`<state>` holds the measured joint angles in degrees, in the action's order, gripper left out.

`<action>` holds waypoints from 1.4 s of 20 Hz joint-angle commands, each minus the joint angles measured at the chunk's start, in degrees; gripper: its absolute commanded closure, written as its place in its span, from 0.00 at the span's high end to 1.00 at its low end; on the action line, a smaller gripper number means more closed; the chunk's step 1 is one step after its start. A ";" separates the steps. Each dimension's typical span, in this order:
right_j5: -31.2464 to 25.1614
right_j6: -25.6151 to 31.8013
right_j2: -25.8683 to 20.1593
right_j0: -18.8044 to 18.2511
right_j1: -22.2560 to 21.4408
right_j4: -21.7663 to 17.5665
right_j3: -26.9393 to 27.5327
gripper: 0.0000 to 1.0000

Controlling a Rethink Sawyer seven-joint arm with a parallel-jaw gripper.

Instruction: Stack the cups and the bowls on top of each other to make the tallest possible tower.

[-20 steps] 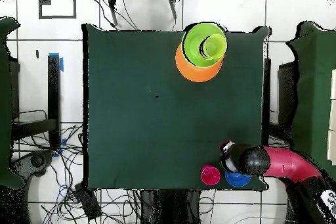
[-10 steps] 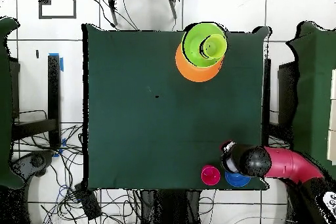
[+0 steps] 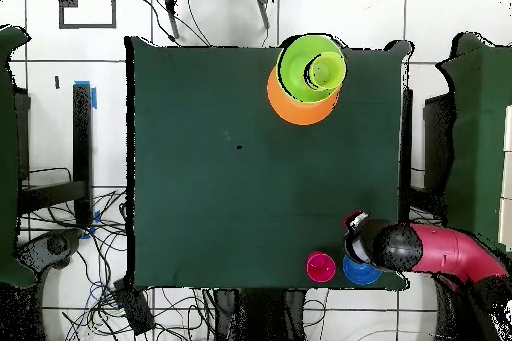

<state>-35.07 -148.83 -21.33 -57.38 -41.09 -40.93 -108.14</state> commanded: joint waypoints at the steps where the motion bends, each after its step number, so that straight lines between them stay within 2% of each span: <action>1: -0.33 10.66 -3.47 0.37 0.32 -0.35 -3.10 1.00; 5: 0.08 10.92 -3.71 -0.55 1.38 -0.17 -3.58 1.00; 10: 0.61 8.59 -3.28 -1.31 3.13 1.21 -4.58 1.00; 20: 0.93 8.24 -2.46 -3.12 4.77 0.30 -5.02 1.00; 28: 3.40 7.29 -2.17 -3.56 7.25 -1.32 -3.74 1.00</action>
<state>-35.06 -148.83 -21.44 -61.71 -37.90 -40.61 -110.53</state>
